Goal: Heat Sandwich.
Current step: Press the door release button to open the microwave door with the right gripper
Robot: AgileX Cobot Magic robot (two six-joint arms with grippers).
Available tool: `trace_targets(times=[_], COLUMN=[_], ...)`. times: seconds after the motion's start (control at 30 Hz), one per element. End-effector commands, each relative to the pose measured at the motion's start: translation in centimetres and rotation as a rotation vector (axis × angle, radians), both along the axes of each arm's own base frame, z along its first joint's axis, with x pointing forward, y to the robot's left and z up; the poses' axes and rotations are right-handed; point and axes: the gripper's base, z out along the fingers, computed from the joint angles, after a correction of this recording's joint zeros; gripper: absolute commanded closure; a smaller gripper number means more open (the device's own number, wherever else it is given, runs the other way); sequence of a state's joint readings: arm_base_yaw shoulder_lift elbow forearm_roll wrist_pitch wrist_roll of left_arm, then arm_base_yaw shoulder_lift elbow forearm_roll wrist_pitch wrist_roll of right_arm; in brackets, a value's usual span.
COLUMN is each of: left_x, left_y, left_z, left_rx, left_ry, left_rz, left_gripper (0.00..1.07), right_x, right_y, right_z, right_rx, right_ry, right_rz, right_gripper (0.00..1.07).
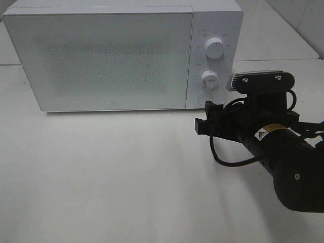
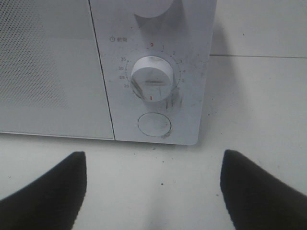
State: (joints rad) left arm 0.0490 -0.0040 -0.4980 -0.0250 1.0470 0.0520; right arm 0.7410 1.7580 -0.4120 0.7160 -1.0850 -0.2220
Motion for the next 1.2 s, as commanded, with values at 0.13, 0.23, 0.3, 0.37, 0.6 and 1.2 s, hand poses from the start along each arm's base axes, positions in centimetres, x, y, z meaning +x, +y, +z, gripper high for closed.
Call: trace_targets(times=[0.13,0.23,0.3,0.37,0.6,1.2], left_x=[-0.25,-0.25,-0.25,-0.25,-0.25,-0.25], left_y=[-0.06,-0.06,-0.06,-0.06,-0.06,-0.06], left_z=[-0.03,-0.03,-0.03,-0.03,-0.03,-0.03], left_rx=[-0.009,-0.009,-0.009,-0.009,-0.009,-0.009], left_ry=[-0.029,-0.029,-0.029,-0.029,-0.029,-0.029], left_rz=[0.0,0.0,0.0,0.0,0.0,0.0], left_gripper=[0.09,0.09,0.09,0.09,0.09,0.09], right_x=[0.06,0.05,0.04,0.04,0.03,0.01], right_y=[0.26,0.26,0.27,0.27,0.27,0.29], right_z=[-0.01,-0.04,-0.05,-0.05,-0.09,-0.12], right_rx=[0.082,0.127,0.22,0.25,0.536,1.238], right_ry=[0.022,0.031,0.045,0.048,0.089,0.18], right_rz=[-0.023,-0.039,-0.072,-0.083,-0.188,-0.449], right_gripper=[0.32,0.32,0.32,0.32,0.32,0.4])
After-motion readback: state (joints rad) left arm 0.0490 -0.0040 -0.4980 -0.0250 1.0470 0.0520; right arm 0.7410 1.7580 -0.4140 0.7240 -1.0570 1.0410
